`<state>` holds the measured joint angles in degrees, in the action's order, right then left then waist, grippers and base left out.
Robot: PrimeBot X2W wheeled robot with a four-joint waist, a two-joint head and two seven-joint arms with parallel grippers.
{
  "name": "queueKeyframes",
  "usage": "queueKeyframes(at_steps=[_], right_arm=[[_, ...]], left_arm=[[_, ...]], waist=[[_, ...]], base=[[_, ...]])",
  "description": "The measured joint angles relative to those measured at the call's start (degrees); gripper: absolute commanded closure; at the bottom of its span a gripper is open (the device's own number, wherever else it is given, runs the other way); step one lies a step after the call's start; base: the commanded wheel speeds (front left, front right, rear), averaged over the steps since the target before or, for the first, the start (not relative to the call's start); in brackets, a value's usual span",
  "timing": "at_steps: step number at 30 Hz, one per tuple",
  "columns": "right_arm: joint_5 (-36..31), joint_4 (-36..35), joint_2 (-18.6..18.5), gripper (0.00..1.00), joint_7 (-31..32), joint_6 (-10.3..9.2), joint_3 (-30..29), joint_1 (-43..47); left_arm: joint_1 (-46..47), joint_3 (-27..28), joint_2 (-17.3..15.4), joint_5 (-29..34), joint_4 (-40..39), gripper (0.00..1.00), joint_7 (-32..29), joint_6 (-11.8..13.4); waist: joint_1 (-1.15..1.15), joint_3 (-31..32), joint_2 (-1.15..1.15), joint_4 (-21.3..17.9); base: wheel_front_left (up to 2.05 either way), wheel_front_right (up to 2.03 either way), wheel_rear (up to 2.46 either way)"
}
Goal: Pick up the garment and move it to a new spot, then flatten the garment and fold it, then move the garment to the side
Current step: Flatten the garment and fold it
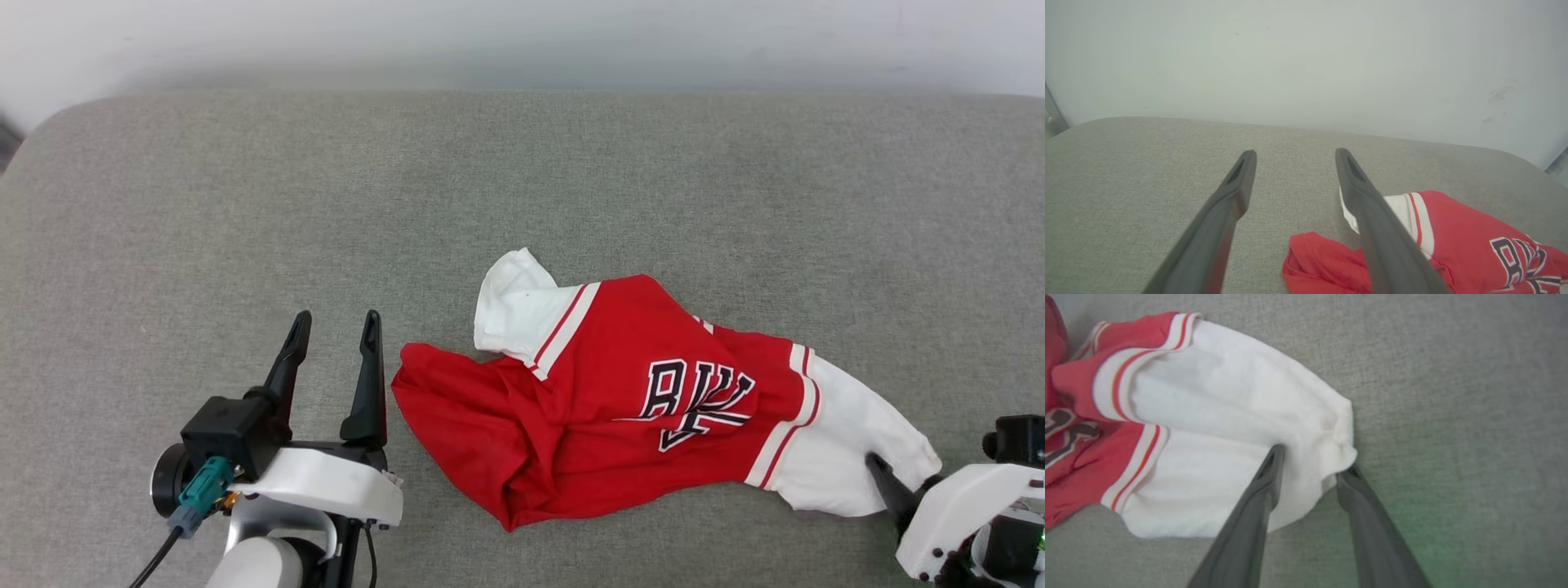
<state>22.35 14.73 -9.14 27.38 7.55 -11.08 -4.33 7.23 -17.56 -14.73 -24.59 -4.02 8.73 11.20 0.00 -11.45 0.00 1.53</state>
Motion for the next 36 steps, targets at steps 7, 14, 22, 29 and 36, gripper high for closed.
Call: queueKeyframes(at_steps=[7,14,22,29,36], right_arm=[[-2.4,-6.0,0.6,0.0,-11.8,-0.04,0.7,0.2],[-6.2,-14.4,3.2,0.0,-19.2,-0.04,1.1,1.2],[-8.6,-21.2,4.5,0.0,-22.1,-0.04,5.7,1.4],[-11.3,-26.4,5.5,0.0,-22.4,-0.04,10.7,0.8],[-11.7,-28.5,5.8,0.0,-23.7,-0.04,13.5,-0.5]], left_arm=[[-1.6,0.8,-0.6,-0.8,-0.3,0.0,-0.5,0.9],[-2.1,1.9,-1.5,-1.5,-0.7,0.0,-2.1,1.7],[1.7,2.3,-3.7,-2.6,-1.0,0.0,-8.1,1.4],[11.6,1.1,-6.3,-4.9,2.8,0.0,-17.1,-2.3],[22.0,-0.5,-10.6,-9.3,10.8,0.0,-31.4,-8.3]], waist=[[0.0,1.2,0.0,-0.5],[0.0,2.5,0.0,-1.5],[0.0,2.1,0.0,-3.8],[0.0,-0.2,0.0,-8.0],[0.0,-3.2,0.0,-13.8]], base=[[0.0,0.0,0.0],[0.0,0.0,0.0],[0.0,0.0,0.0],[0.0,0.0,0.0],[0.0,0.0,0.0]])
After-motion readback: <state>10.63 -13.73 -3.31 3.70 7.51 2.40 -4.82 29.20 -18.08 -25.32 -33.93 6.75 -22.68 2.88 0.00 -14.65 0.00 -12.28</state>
